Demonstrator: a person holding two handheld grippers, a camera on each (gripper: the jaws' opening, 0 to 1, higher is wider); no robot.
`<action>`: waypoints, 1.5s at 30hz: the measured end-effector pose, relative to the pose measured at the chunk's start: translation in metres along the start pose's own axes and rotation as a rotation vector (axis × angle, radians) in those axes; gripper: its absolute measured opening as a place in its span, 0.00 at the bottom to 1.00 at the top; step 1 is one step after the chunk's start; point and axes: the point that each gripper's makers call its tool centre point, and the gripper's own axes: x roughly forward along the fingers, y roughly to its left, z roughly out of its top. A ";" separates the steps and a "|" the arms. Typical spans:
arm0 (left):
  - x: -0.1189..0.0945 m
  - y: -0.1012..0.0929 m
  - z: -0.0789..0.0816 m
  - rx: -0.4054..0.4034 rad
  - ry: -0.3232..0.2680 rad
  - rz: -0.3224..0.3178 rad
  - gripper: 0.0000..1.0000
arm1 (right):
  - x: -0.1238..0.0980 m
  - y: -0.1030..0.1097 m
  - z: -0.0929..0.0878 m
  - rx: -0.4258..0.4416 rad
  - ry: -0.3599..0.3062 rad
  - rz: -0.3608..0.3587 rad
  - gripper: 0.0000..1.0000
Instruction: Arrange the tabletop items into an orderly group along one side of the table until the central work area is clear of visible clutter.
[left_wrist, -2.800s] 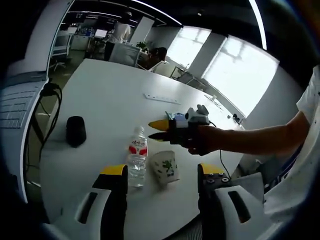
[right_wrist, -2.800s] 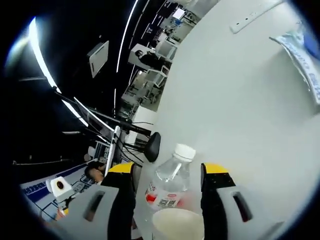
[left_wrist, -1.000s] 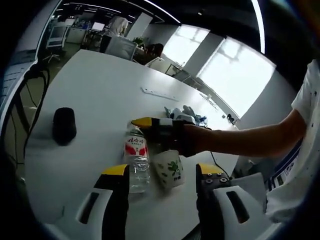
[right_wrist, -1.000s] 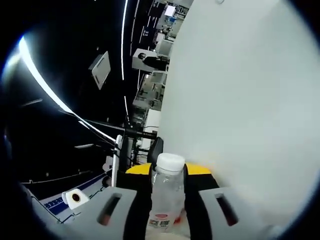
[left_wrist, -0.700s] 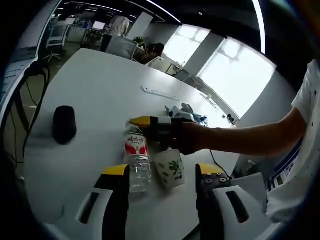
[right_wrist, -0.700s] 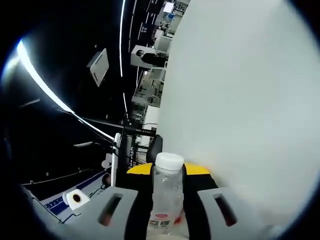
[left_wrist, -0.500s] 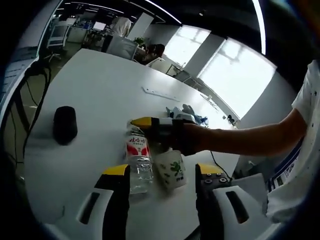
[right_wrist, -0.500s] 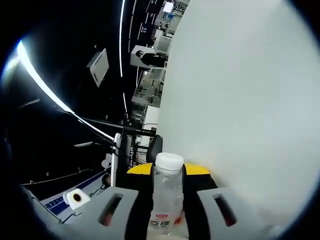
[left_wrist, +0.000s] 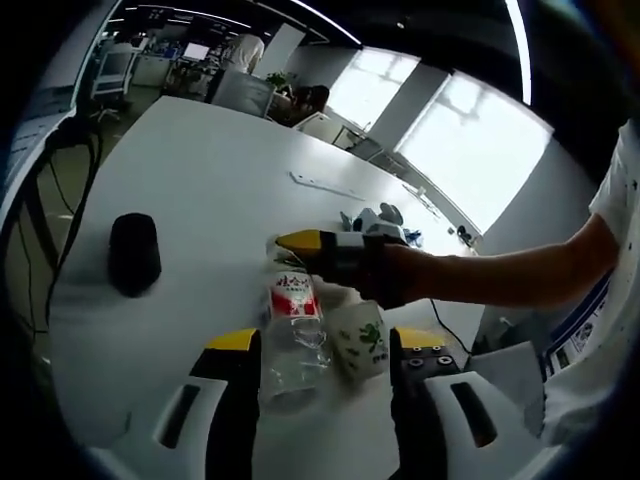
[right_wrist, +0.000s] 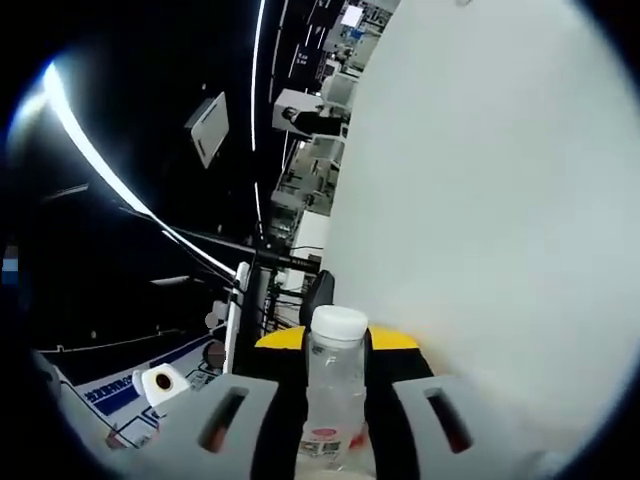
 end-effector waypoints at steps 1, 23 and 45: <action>0.002 0.002 0.000 -0.001 -0.002 -0.002 0.51 | 0.000 0.002 0.000 -0.007 0.003 0.001 0.18; 0.024 0.009 -0.013 -0.016 0.016 -0.043 0.52 | 0.005 0.066 -0.023 -0.339 0.131 0.123 0.18; 0.046 0.005 -0.021 0.008 0.010 -0.186 0.55 | 0.009 0.097 -0.052 -0.529 0.257 0.224 0.18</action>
